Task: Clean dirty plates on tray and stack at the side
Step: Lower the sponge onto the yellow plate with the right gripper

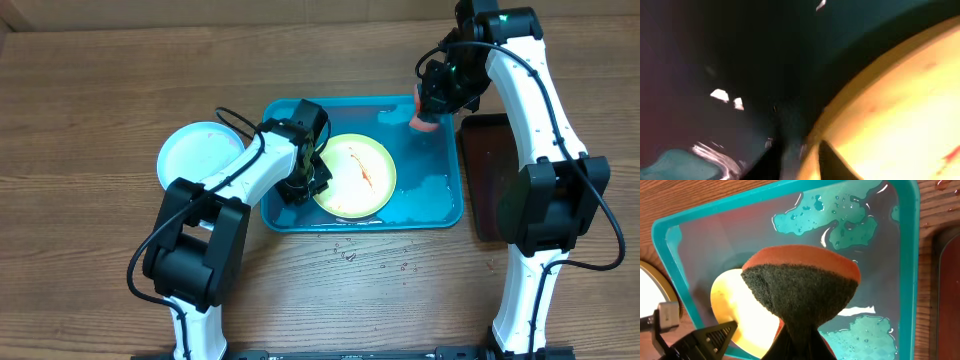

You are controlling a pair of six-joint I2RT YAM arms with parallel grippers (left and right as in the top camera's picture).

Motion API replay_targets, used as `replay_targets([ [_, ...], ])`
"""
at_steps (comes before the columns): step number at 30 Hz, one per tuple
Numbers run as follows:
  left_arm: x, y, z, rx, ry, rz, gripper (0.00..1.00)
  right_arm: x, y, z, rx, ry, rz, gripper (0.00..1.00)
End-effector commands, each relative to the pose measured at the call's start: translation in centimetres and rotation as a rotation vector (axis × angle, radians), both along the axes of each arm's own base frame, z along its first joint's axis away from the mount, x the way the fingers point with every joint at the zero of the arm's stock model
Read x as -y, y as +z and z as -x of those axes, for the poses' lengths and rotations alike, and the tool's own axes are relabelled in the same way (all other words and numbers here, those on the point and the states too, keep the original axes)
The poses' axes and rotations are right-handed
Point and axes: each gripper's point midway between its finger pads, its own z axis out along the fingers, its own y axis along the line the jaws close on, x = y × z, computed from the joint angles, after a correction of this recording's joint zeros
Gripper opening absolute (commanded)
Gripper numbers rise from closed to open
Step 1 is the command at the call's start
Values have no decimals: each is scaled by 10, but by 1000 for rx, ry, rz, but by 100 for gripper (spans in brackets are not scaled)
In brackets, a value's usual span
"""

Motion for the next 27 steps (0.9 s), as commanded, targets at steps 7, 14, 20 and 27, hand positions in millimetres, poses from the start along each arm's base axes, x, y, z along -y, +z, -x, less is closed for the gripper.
replay_targets([
  [7, 24, 8, -39, 225, -256, 74, 4, -3, 17, -1, 44, 12, -3, 5],
  [14, 46, 17, -46, 328, -508, 157, 4, -26, 4, 6, 21, 65, -3, 5],
  [20, 38, 15, -46, 313, -493, 145, 4, -52, -39, 25, -55, 101, 5, 4],
  [27, 37, 14, -41, 262, -403, 172, 4, -68, -83, 52, -140, 96, 28, 4],
])
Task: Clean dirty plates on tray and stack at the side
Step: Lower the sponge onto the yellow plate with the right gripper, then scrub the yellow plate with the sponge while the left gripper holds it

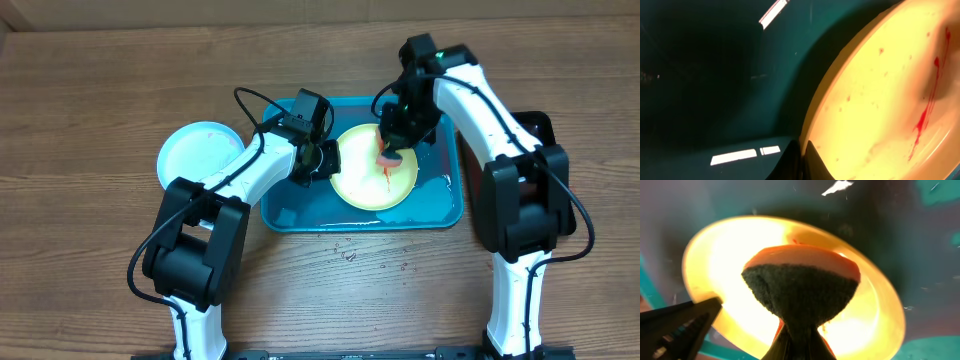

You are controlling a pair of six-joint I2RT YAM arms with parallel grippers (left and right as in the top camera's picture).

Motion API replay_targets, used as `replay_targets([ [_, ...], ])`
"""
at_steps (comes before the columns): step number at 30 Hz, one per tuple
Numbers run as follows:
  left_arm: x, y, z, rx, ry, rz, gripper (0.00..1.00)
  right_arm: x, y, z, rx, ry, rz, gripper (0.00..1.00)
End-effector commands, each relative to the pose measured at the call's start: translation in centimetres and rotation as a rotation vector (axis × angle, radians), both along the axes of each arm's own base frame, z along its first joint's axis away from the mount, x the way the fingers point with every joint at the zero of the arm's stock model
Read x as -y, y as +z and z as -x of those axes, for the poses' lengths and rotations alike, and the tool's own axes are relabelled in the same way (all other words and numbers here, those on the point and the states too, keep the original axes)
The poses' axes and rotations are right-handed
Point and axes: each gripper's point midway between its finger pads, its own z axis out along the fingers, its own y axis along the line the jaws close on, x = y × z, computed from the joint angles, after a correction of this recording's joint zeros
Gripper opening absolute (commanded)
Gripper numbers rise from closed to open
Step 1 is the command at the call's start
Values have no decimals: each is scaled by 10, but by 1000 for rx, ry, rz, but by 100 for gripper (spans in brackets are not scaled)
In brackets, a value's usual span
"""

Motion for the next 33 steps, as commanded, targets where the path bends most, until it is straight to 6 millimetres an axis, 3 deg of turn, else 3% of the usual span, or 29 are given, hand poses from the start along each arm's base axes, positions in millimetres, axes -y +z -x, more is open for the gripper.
replay_targets([
  [1, 4, 1, 5, -51, 33, 50, 4, -6, -12, 11, -21, -21, 13, 4],
  [8, 13, 5, 12, -83, 11, 109, 4, -9, -41, 24, -64, -69, 25, 4],
  [10, 19, 8, 15, -97, -4, 148, 4, -17, -46, 29, -78, -49, 24, 4],
  [13, 21, 9, 16, -104, -8, 163, 4, -47, -45, 41, -84, 22, -22, 4],
  [16, 18, 9, 14, -105, 1, 168, 4, -56, -45, 54, -98, 75, -2, 4],
  [20, 5, 8, 9, -120, 40, 167, 4, -30, -48, 66, -150, 64, 113, 4],
  [28, -16, 6, 4, -138, 92, 160, 4, 46, -50, 56, -162, -10, 330, 4],
  [30, -16, 6, 4, -137, 85, 158, 4, 51, -51, 48, -136, -21, 341, 4],
  [33, -14, 6, 6, -135, 70, 155, 4, 44, -54, 32, -68, -13, 301, 4],
])
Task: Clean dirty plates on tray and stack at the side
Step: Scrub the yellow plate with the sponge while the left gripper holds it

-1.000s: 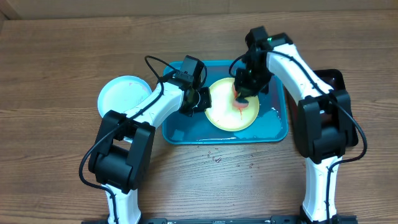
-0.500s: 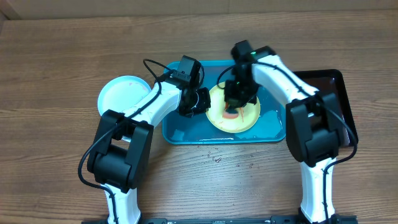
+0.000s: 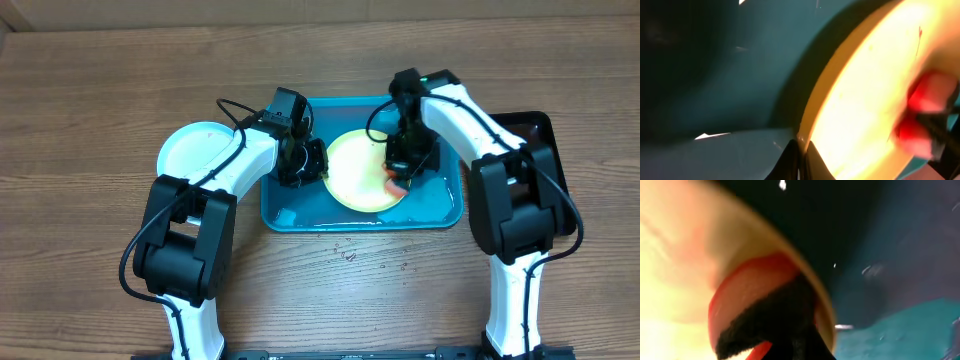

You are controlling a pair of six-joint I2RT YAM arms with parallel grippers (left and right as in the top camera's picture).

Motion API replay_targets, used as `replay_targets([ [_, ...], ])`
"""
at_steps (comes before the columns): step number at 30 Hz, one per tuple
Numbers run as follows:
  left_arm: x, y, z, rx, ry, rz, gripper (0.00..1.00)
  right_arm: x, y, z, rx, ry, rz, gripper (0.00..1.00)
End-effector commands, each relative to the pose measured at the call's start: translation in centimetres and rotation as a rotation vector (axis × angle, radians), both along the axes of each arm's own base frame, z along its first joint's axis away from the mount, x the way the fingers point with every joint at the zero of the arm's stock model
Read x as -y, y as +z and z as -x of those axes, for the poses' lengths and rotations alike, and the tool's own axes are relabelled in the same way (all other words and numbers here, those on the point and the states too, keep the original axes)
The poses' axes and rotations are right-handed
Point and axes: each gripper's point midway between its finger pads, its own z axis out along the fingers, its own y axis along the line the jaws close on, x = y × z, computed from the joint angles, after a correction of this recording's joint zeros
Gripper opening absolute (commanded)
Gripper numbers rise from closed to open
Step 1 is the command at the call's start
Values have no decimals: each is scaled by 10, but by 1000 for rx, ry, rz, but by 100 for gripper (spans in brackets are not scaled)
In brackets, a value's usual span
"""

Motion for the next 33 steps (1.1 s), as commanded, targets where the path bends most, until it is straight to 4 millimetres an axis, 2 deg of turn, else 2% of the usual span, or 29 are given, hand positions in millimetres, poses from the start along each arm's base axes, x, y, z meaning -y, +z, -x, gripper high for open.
replay_targets([
  [1, 0, 4, -5, 12, -4, 12, 4, 6, -9, -17, 78, 47, 30, 4],
  [3, 0, 4, -4, 10, -7, 9, 4, -17, -8, -26, 120, 70, -57, 4],
  [7, 0, 4, -3, 8, -7, 10, 4, -59, -8, -29, 159, 114, -177, 4],
  [10, 0, 4, -2, 4, -8, 11, 4, -90, -14, -22, 149, 138, -247, 4],
  [12, 0, 4, -1, -1, -7, 9, 4, -115, -21, -7, 102, 158, -307, 4],
  [15, 0, 4, -2, 0, -7, 9, 4, -128, -15, 3, 73, 171, -353, 4],
  [18, 0, 4, -2, 2, -7, 10, 4, -124, -7, 11, 30, 175, -343, 4],
  [20, 0, 4, -2, 3, -7, 10, 4, -114, -1, 16, -4, 189, -320, 4],
  [25, 0, 4, -3, 5, -6, 10, 4, -57, -1, 20, -58, 171, -102, 4],
  [28, 0, 4, -4, 9, -7, 11, 4, -29, -3, 14, -47, 159, 8, 4],
  [33, 0, 4, -3, 5, -7, 10, 4, -11, -7, -11, 40, 139, 65, 4],
])
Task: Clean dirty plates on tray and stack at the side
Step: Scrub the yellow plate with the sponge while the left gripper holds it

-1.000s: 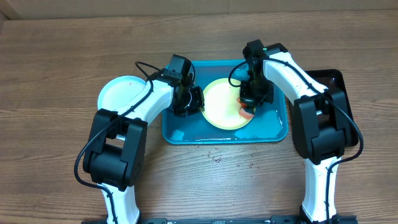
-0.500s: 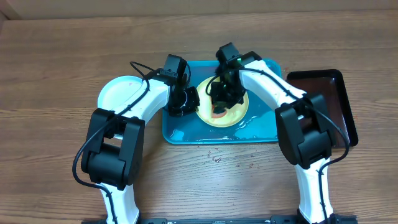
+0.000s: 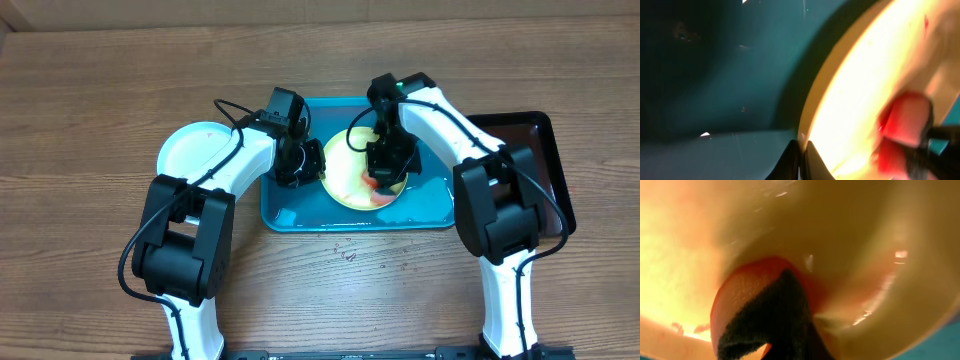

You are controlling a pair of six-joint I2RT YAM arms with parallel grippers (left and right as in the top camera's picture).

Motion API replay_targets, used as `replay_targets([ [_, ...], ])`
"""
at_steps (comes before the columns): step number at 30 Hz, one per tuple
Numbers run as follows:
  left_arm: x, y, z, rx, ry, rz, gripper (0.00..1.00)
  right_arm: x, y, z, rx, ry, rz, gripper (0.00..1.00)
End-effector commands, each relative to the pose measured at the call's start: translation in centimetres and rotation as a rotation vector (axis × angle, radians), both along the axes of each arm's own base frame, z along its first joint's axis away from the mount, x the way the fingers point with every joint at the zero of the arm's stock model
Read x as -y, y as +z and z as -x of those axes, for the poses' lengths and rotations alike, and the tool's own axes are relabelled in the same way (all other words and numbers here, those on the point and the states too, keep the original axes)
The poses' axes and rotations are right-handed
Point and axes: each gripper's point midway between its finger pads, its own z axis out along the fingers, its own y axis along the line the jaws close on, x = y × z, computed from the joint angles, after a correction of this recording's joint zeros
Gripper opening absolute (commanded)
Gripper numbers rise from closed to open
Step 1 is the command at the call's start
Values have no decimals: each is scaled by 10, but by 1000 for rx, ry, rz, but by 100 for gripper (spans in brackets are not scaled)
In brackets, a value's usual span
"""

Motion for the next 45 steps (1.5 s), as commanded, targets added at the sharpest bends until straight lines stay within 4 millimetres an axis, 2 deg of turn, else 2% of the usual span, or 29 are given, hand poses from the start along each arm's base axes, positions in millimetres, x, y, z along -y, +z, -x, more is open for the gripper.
replay_targets([
  [1, 5, 5, -3, 14, -17, 21, 4, 27, -10, -33, 115, -6, 111, 4],
  [5, 4, 5, -1, 9, -24, 18, 4, 21, -12, -60, 220, -22, 73, 4],
  [7, 5, 5, 1, 8, -44, 21, 4, 7, -13, -74, 277, -20, 22, 4],
  [13, 9, 7, 6, 3, -86, 50, 4, -31, -10, -81, 326, 11, -100, 4],
  [18, 14, 10, 13, 5, -152, 85, 4, -58, -8, -74, 323, 49, -166, 4],
  [21, 15, 10, 19, 1, -195, 94, 4, -74, -7, -62, 299, 85, -198, 4],
  [26, 12, 9, 25, -5, -231, 88, 4, -88, -6, -47, 257, 112, -230, 4],
  [31, 8, 10, 21, 2, -217, 89, 4, -103, 1, -23, 163, 168, -352, 4],
  [35, 1, 10, 15, 7, -192, 88, 4, -103, 5, -3, 83, 210, -392, 4],
  [41, -11, 9, 6, 5, -131, 86, 4, -87, 6, 20, -20, 210, -341, 4],
  [44, -15, 9, 3, 11, -120, 84, 4, -69, 2, 19, -28, 197, -264, 4],
  [45, -16, 9, 2, 12, -119, 79, 4, -46, -3, 13, -19, 158, -160, 4],
])
